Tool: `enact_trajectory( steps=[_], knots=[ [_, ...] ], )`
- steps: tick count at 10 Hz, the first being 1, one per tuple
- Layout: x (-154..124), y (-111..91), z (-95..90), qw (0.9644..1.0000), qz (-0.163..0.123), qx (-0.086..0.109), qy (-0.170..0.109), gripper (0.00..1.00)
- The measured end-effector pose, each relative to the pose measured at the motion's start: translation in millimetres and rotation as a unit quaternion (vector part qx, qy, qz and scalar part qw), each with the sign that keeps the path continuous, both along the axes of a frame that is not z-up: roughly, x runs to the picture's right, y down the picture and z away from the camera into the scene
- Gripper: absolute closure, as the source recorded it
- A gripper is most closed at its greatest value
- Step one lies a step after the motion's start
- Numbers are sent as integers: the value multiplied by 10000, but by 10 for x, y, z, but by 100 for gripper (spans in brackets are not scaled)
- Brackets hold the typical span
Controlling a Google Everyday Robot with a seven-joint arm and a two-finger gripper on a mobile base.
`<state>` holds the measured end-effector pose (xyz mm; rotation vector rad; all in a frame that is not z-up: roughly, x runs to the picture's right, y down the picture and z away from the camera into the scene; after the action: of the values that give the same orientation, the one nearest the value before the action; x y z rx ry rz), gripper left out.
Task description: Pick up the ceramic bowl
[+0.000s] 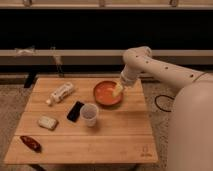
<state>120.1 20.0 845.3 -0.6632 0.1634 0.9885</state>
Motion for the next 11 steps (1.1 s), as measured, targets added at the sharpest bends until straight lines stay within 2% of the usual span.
enact_trajectory(
  steps=[1, 3, 6, 11],
  knots=[
    [72, 62, 133, 10000, 59, -55, 46, 20],
    [37, 116, 424, 9998, 131, -137, 70, 20],
    [68, 114, 663, 9992, 198, -285, 219, 20],
    [-19, 166, 1042, 9981, 281, -449, 314, 20]
  ],
)
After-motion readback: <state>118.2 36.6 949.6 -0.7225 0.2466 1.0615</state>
